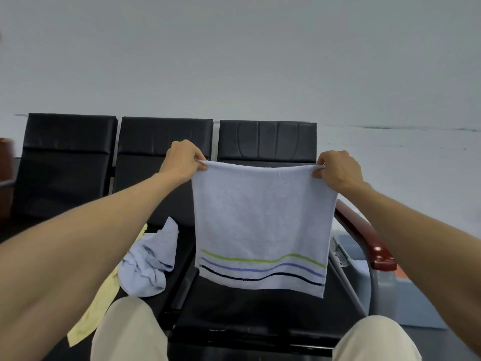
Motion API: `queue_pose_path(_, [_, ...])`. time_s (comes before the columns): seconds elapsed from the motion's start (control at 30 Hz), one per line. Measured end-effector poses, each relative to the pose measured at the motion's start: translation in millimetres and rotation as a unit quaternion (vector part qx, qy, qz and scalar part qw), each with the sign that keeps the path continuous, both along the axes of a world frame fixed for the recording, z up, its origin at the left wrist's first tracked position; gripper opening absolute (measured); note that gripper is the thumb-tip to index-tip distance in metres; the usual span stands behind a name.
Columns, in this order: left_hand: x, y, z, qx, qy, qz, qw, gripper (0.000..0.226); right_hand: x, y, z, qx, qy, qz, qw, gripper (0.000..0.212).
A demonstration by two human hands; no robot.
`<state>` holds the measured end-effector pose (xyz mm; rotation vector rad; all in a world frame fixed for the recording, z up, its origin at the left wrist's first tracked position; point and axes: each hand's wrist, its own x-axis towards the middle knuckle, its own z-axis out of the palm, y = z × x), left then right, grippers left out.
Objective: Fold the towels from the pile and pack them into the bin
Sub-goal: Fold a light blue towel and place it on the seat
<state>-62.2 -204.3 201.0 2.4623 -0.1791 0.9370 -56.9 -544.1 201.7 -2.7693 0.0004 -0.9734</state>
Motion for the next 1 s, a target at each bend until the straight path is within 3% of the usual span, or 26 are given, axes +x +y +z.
queue_pose_path(0.3, [-8.9, 4.0, -3.2, 0.073, -0.013, -0.004, 0.997, 0.016, -3.1, 4.5, -0.5, -0.053, 0.027, -0.012, 0.998, 0.018])
queue_pose_path(0.47, [-16.5, 8.7, 6.0, 0.140, 0.034, -0.011, 0.990, 0.019, -7.4, 3.1, 10.1, -0.091, 0.113, 0.014, 0.989, 0.015])
queue_pose_path(0.67, [-26.6, 11.2, 21.9, 0.219, 0.107, -0.021, 0.970, 0.025, -24.9, 0.7, 32.7, -0.149, 0.213, 0.059, 0.964, 0.036])
queue_pose_path(0.87, [-27.8, 16.7, 35.8, 0.237, 0.152, -0.048, 0.958, 0.024, -25.6, -10.3, 46.3, -0.125, 0.205, 0.082, 0.967, 0.030])
queue_pose_path(1.0, [-15.6, 8.2, 23.3, 0.283, 0.176, -0.007, 0.943, 0.018, -11.1, -18.9, 33.8, -0.090, 0.192, 0.089, 0.973, 0.026])
